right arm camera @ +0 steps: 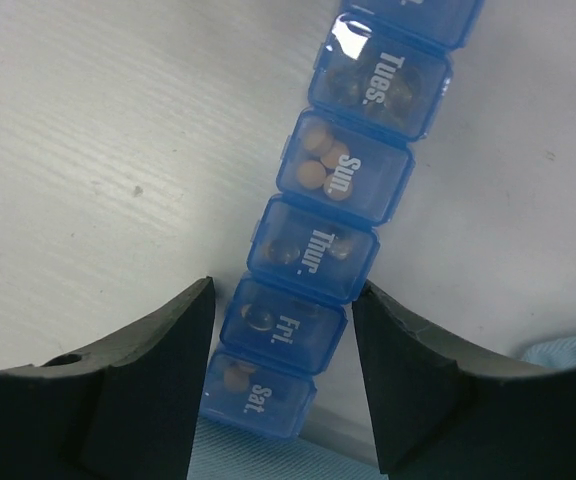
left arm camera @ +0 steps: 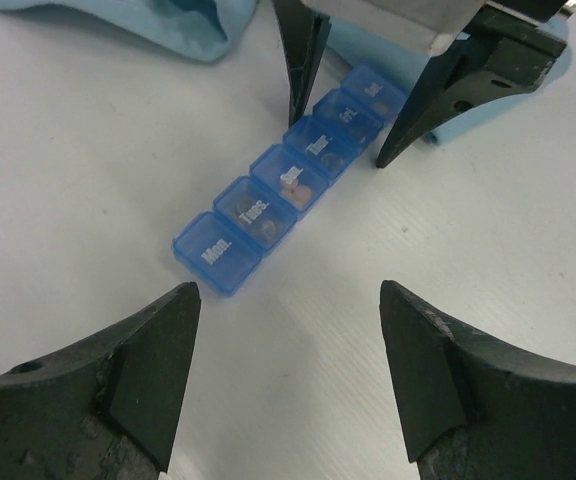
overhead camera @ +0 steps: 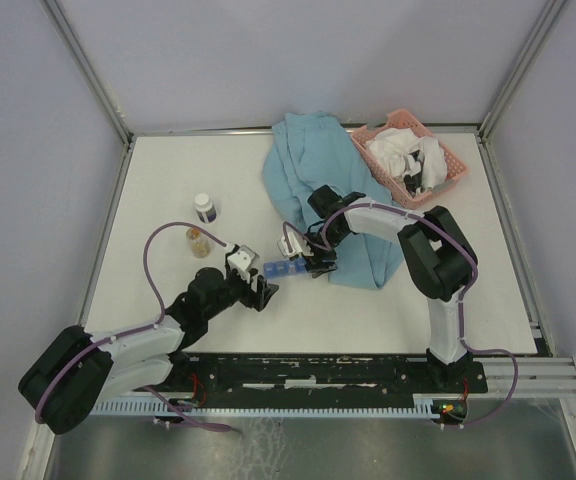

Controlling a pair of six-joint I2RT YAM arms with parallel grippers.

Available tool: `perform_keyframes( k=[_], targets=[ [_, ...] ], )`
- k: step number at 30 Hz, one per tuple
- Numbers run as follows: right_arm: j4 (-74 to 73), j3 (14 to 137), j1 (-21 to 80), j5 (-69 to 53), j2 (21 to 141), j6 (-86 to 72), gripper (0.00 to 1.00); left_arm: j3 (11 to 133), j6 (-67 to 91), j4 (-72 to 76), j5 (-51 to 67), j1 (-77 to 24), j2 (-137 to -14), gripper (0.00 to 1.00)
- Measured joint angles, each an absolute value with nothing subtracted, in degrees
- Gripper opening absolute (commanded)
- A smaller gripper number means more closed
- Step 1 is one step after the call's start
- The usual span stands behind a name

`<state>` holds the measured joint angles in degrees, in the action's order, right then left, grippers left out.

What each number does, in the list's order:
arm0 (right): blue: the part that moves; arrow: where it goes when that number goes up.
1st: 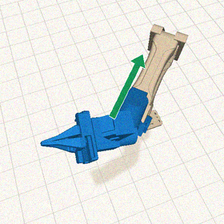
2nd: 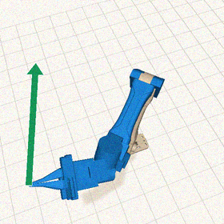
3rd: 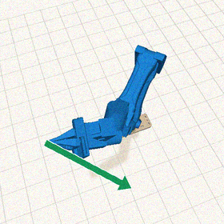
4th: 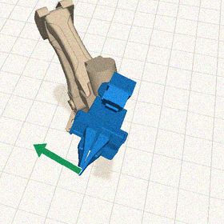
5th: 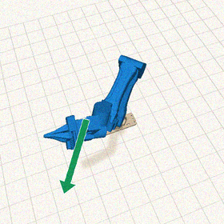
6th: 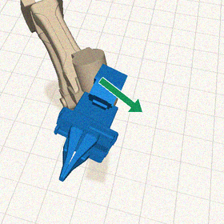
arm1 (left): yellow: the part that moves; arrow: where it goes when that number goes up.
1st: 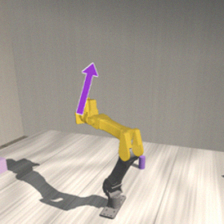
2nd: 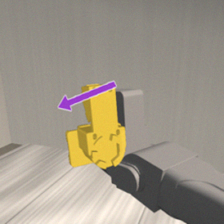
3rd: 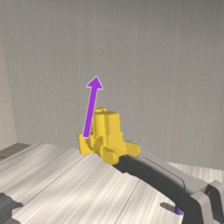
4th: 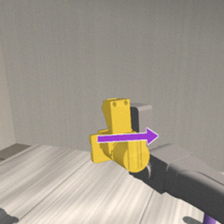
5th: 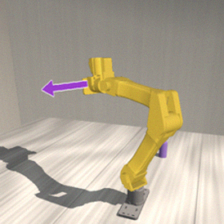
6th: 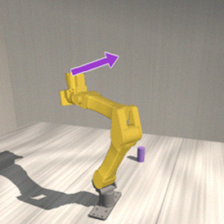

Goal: Sort the pills into containers

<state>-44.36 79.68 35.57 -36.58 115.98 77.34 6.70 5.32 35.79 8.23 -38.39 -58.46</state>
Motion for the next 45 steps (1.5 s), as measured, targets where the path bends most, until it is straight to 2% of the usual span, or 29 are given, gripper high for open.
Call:
perform_keyframes(
  k=[4, 15, 23, 31, 38, 45],
  targets=[
    [-49.3, 80.4, 35.6, -36.6, 116.0, 82.7, 0.52, 2.5, 5.4, 40.5, 11.6, -39.1, -57.5, 0.78],
    [-57.3, 81.6, 35.3, -36.2, 116.3, 90.6, 0.49, 0.7, -1.2, 45.0, 10.2, -46.8, -51.1, 0.78],
    [-58.6, 81.6, 34.7, -36.2, 116.4, 91.5, 0.55, 0.7, -7.0, 45.9, 3.0, -53.9, -58.7, 0.77],
    [-58.0, 81.6, 34.4, -36.5, 116.4, 91.2, 0.56, 2.8, -10.0, 43.4, -0.6, -54.5, -63.8, 0.75],
    [-57.6, 81.6, 34.7, -37.3, 116.4, 90.0, 0.67, 4.7, -11.3, 43.4, -1.0, -54.5, -68.9, 0.74],
    [-56.5, 81.6, 35.1, -38.0, 116.4, 88.6, 0.69, 5.3, -12.1, 44.3, -1.4, -54.5, -71.6, 0.73]
  ],
)
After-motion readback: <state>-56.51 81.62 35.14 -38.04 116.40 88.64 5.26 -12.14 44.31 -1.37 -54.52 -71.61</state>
